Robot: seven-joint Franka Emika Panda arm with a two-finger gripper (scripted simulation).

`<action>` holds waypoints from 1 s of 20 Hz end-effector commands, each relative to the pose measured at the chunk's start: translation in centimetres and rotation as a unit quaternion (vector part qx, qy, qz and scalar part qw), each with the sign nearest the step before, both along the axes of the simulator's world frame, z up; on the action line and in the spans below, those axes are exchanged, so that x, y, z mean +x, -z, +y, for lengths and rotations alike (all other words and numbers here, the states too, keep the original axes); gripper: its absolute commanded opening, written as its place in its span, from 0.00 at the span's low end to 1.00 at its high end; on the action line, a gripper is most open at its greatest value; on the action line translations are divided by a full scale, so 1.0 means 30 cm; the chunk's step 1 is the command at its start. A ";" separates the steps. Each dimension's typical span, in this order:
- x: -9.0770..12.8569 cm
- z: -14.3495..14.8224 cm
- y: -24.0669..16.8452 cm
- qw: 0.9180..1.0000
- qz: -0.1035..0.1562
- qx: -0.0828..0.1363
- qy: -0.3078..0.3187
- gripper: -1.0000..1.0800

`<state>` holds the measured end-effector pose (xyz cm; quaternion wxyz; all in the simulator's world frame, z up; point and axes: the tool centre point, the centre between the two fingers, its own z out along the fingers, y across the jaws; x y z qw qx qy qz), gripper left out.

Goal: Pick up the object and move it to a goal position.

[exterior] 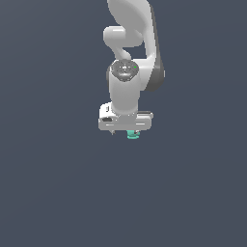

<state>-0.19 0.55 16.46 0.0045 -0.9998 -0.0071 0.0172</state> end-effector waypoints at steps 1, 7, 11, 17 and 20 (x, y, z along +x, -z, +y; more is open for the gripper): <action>0.000 0.000 0.000 1.000 0.000 0.000 0.000 0.96; -0.029 -0.077 0.029 1.000 0.016 0.002 0.020 0.96; -0.038 -0.104 0.037 0.999 0.021 0.002 0.028 0.96; -0.047 -0.086 0.049 1.000 0.018 0.002 0.023 0.96; -0.063 -0.066 0.066 1.000 0.016 0.001 0.018 0.96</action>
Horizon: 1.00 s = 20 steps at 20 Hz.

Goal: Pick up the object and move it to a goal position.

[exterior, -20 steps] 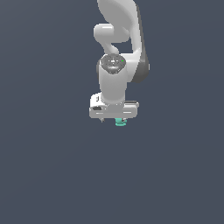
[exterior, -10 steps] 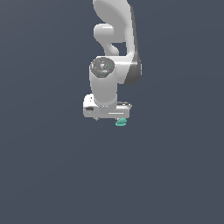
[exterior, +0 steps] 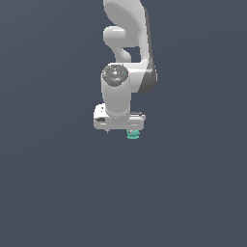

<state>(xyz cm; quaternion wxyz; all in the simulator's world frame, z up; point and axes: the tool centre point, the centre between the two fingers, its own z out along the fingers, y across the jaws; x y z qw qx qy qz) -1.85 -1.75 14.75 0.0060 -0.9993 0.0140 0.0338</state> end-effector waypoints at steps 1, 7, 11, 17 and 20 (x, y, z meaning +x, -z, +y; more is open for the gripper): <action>-0.015 0.019 0.017 1.000 -0.002 -0.001 -0.005 0.96; -0.078 0.089 0.076 1.000 -0.012 -0.003 -0.023 0.96; -0.139 0.147 0.123 0.999 -0.020 -0.004 -0.040 0.96; -0.210 0.206 0.170 0.998 -0.030 -0.005 -0.058 0.96; -0.233 0.223 0.182 0.997 -0.032 -0.004 -0.063 0.96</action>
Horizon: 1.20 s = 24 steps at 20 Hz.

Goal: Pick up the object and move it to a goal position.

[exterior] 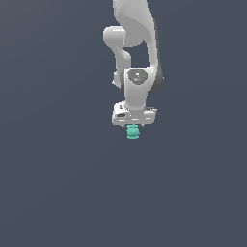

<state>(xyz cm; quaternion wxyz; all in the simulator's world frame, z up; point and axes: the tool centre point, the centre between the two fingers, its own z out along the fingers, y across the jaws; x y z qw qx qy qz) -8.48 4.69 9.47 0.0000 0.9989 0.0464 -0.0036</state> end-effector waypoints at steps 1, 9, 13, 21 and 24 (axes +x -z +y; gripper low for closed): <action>-0.017 0.012 0.009 1.000 -0.002 0.000 -0.004 0.96; -0.024 0.017 0.022 1.000 -0.003 0.000 -0.006 0.96; -0.026 0.017 0.062 1.000 -0.003 0.000 -0.006 0.96; -0.029 0.019 0.168 1.000 -0.003 0.000 -0.006 0.96; -0.028 0.019 0.181 1.000 -0.003 0.000 -0.006 0.96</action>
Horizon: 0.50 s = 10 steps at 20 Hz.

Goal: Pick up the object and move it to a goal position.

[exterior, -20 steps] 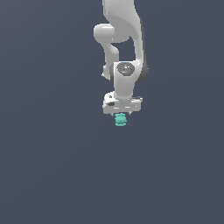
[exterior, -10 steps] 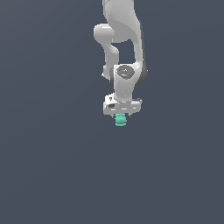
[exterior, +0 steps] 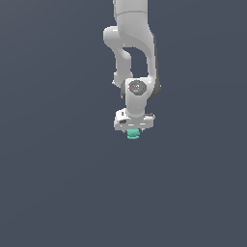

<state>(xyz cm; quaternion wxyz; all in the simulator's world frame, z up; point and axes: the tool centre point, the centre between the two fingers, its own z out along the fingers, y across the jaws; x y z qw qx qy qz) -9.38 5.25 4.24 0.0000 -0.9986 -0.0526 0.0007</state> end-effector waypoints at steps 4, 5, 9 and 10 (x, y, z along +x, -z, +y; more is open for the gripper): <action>0.002 0.000 0.008 1.000 -0.001 0.000 0.000 0.00; 0.002 0.000 0.008 1.000 -0.001 0.000 0.000 0.00; 0.002 0.000 0.008 1.000 -0.001 0.000 0.000 0.00; 0.002 0.000 0.008 1.000 -0.001 0.000 0.000 0.00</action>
